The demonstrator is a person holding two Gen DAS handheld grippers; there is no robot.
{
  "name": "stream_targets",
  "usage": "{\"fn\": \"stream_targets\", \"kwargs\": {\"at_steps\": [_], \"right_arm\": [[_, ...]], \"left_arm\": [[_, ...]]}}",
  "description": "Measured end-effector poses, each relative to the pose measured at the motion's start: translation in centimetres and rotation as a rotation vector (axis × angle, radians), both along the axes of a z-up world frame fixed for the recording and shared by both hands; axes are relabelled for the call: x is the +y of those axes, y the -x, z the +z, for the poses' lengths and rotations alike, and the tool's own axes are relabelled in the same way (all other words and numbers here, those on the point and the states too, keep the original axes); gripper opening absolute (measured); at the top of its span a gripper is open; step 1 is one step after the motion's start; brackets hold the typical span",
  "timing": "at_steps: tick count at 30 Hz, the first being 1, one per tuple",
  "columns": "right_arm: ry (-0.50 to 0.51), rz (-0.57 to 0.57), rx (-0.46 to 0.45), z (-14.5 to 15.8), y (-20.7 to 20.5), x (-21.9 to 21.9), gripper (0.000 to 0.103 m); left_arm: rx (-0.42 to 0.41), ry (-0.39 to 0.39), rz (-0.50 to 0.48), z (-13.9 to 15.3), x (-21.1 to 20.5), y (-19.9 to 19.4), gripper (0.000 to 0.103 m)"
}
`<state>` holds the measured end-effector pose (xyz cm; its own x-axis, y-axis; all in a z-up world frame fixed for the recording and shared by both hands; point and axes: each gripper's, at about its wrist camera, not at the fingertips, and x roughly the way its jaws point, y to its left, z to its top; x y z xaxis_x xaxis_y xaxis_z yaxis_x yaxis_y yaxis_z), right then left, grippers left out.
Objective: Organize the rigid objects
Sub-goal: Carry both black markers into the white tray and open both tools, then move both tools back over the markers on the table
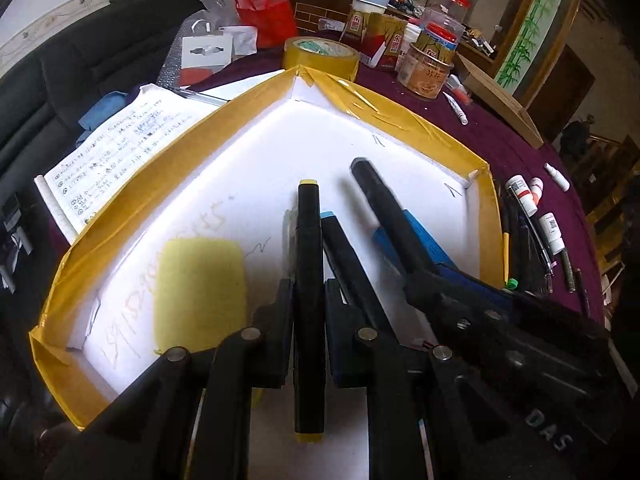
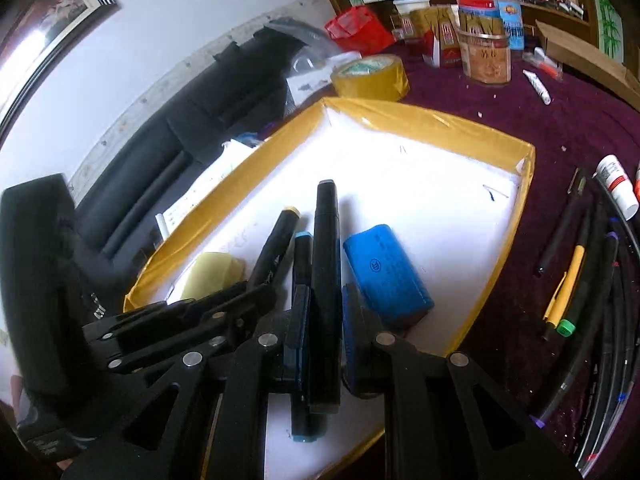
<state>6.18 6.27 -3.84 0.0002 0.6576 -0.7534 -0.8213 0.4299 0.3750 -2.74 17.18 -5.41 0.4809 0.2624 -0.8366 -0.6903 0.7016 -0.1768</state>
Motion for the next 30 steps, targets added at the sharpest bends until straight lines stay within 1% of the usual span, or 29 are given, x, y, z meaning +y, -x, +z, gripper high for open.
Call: {"fn": "stream_targets", "kwargs": {"at_steps": [2,3,5,9,10,11,14,17,20,23,30], "right_arm": [[0.033,0.012,0.004,-0.5,-0.3,0.6,0.014],[0.045,0.017,-0.008,-0.5,-0.2,0.8,0.014],[0.067,0.032,-0.038,-0.5,-0.1,1.2,0.014],[0.084,0.057,-0.061,-0.5,0.0,1.2,0.016],[0.075,0.056,-0.052,-0.3,-0.1,0.9,0.018],[0.058,0.052,-0.044,0.0,-0.1,0.6,0.023],[0.01,0.026,-0.051,0.9,-0.2,-1.0,0.04],[-0.027,0.013,-0.038,1.6,-0.4,-2.8,0.04],[-0.065,-0.001,-0.045,2.3,-0.2,-4.7,0.04],[-0.102,-0.021,-0.034,2.8,-0.1,-6.5,0.04],[-0.103,-0.061,-0.027,2.2,-0.3,-9.1,0.04]], "left_arm": [[0.004,-0.006,-0.005,-0.1,0.1,0.0,0.012],[0.004,-0.005,-0.006,0.0,0.2,-0.1,0.012],[0.001,0.017,-0.008,-0.1,0.5,-0.1,0.012],[-0.011,0.064,-0.011,-0.1,1.2,-0.1,0.012],[-0.007,0.064,-0.011,-0.1,1.2,-0.2,0.012],[0.0,0.063,-0.01,-0.1,1.2,-0.2,0.012],[0.005,0.066,-0.005,-0.2,1.2,-0.2,0.012],[0.009,0.07,-0.011,-0.1,0.9,-0.2,0.012],[0.001,0.07,-0.009,0.3,0.6,-0.3,0.012],[0.019,0.057,-0.011,0.3,0.1,-0.7,0.012],[0.052,0.017,-0.015,0.4,-1.0,-1.3,0.012]]}}
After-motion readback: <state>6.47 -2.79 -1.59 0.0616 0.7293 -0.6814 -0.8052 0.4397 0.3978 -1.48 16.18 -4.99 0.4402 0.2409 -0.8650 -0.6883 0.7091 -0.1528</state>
